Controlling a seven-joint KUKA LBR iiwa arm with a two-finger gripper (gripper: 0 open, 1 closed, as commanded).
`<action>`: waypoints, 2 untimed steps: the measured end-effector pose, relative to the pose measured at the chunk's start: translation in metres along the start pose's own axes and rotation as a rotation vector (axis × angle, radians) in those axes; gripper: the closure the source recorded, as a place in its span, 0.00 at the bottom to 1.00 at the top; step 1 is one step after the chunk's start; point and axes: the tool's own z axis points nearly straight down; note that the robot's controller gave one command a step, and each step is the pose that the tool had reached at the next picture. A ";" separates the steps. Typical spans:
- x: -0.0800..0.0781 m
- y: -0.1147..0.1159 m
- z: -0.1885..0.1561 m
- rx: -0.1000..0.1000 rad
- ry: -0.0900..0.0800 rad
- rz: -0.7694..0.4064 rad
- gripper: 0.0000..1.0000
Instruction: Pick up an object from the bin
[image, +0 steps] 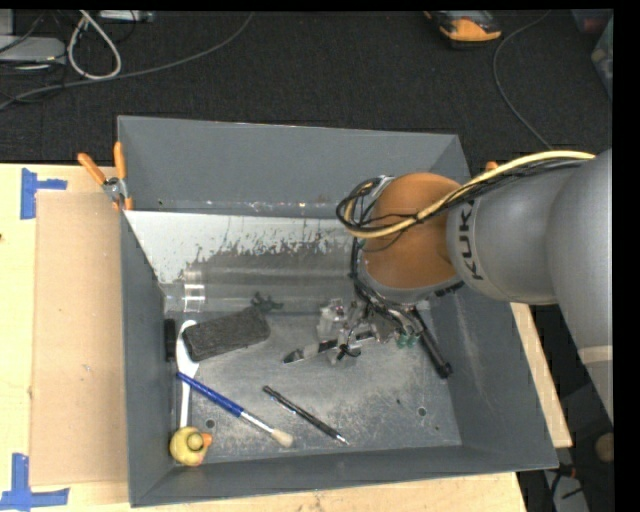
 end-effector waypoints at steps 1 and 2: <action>0.000 0.000 0.000 0.000 0.000 0.000 1.00; 0.004 0.001 -0.024 -0.002 0.012 0.001 1.00</action>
Offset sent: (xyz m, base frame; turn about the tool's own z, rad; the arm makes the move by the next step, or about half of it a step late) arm 0.0001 -0.0001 0.0802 0.0003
